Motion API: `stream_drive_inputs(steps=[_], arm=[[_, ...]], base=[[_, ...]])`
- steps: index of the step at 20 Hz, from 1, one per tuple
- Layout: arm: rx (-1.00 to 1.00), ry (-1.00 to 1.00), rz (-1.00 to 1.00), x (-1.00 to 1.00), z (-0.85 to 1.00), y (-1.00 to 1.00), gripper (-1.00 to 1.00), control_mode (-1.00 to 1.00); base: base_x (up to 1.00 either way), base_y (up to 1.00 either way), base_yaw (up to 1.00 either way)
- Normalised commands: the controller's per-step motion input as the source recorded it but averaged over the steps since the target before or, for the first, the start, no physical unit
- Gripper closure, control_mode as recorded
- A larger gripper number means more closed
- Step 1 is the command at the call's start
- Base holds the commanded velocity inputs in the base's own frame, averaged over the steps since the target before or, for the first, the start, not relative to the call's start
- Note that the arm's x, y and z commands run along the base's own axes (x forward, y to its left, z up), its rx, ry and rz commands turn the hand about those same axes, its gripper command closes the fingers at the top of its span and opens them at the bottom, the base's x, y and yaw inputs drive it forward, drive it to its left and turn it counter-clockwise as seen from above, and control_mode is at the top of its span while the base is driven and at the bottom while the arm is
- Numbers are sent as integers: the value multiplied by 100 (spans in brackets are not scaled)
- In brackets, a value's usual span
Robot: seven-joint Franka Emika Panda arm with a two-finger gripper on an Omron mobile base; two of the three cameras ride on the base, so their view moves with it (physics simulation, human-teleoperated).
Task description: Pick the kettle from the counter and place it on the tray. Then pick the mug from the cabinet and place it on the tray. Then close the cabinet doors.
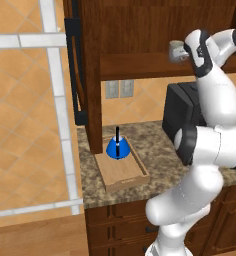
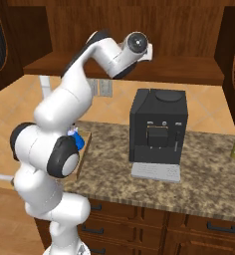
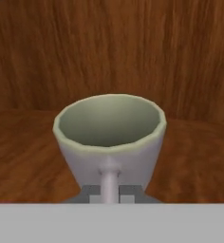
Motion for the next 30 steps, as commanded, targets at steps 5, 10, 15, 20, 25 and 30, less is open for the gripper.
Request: stream_drive_inputs(steps=[5, 10, 15, 20, 25, 30], arm=[[0, -1, 8, -74, 4, 19, 100, -100], [-2, 0, 15, -100, 7, 26, 100, -100], [-3, 0, 24, -100, 3, 50, 100, -100], [-1, 0, 27, -100, -9, 84, 100, -100], [0, 9, 29, -78, -58, 83, 100, -100], [0, 14, 19, -21, -77, 67, 100, -100]], base=[[0, 0, 0], [0, 0, 0], [0, 0, 0], [0, 0, 0], [0, 0, 0], [0, 0, 0]])
